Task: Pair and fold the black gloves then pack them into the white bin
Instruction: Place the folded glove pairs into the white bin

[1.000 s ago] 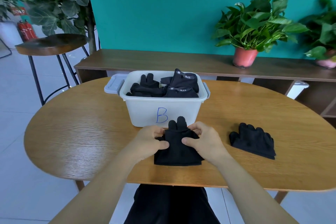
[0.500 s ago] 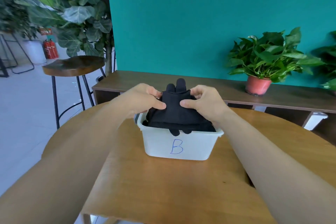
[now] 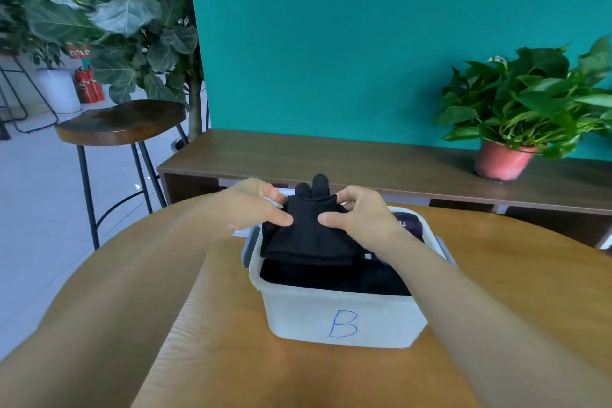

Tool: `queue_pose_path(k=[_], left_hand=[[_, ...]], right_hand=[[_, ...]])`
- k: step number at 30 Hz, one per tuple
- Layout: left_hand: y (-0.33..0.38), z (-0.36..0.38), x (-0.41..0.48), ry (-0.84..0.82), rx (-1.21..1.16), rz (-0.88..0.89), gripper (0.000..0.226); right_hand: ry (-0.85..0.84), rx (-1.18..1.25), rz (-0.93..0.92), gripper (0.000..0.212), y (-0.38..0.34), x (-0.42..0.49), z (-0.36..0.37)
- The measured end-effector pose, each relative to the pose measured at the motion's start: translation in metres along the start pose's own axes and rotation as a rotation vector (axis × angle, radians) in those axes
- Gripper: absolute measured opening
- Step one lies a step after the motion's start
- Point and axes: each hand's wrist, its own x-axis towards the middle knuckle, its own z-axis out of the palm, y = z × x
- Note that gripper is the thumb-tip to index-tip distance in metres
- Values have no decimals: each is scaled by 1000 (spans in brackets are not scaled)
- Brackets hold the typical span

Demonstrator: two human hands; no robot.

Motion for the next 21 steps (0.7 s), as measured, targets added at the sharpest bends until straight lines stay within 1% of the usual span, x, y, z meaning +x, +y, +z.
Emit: queue_pose_path(k=[2,4,6,9,10,12,14,17,19,21], left_hand=[[-14,7,-1,-14,1,-33,39],[-22,12,-3,-10,39,-37,39],[-27,17,-5,9,68,-18,43],[-31,24,-6,46,143,20,59],[-33,27,-6,62,177,34,59],[-37,32,-7,112,255,70,54],[-38,35,-10,185,388,117,46],[-40,35,-15,241,535,156,52],[-43,35,-20,281,532,203,52],[-46,35,-24,325,483,294,43]], right_hand=[[-17,-14,16,30,13,-5,9],[-21,-45,26,29,21,-9,15],[-14,-79,22,30,25,-14,19],[-13,-129,16,29,29,-22,22],[-13,-147,13,29,30,-23,22],[-28,-188,3,30,31,-27,22],[-56,-248,-2,35,30,-30,20],[-69,-374,-25,42,27,-33,16],[-45,-506,-88,44,23,-37,12],[6,-646,-196,45,19,-41,8]])
